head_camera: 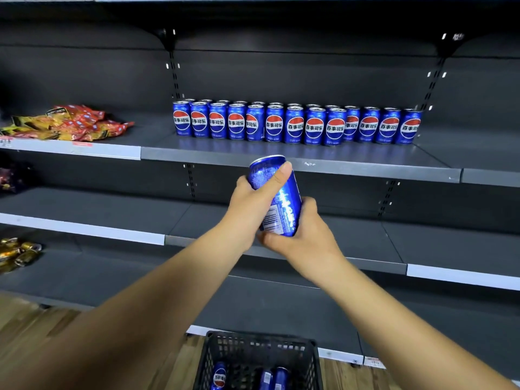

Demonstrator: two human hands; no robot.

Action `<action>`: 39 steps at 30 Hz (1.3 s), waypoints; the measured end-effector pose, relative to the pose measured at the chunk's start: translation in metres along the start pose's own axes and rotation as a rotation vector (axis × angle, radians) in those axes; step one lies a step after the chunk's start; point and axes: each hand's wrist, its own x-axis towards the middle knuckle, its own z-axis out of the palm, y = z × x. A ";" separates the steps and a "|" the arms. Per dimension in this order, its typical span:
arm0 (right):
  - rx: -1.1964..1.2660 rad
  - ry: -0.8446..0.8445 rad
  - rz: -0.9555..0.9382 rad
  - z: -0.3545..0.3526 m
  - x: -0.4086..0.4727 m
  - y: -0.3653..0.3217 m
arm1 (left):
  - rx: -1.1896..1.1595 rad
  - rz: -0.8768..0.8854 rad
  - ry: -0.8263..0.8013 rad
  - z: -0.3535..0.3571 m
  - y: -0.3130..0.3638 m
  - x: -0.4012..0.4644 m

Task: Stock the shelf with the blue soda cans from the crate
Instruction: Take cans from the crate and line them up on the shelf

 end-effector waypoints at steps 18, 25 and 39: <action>0.621 -0.149 0.075 0.003 -0.018 -0.004 | -0.063 -0.001 -0.027 -0.011 0.019 -0.011; 0.433 -0.062 0.006 0.006 -0.019 -0.013 | -0.082 0.105 0.028 -0.010 0.025 -0.014; 0.557 -0.074 0.017 0.008 -0.016 -0.021 | -0.180 0.150 -0.087 -0.020 0.028 -0.011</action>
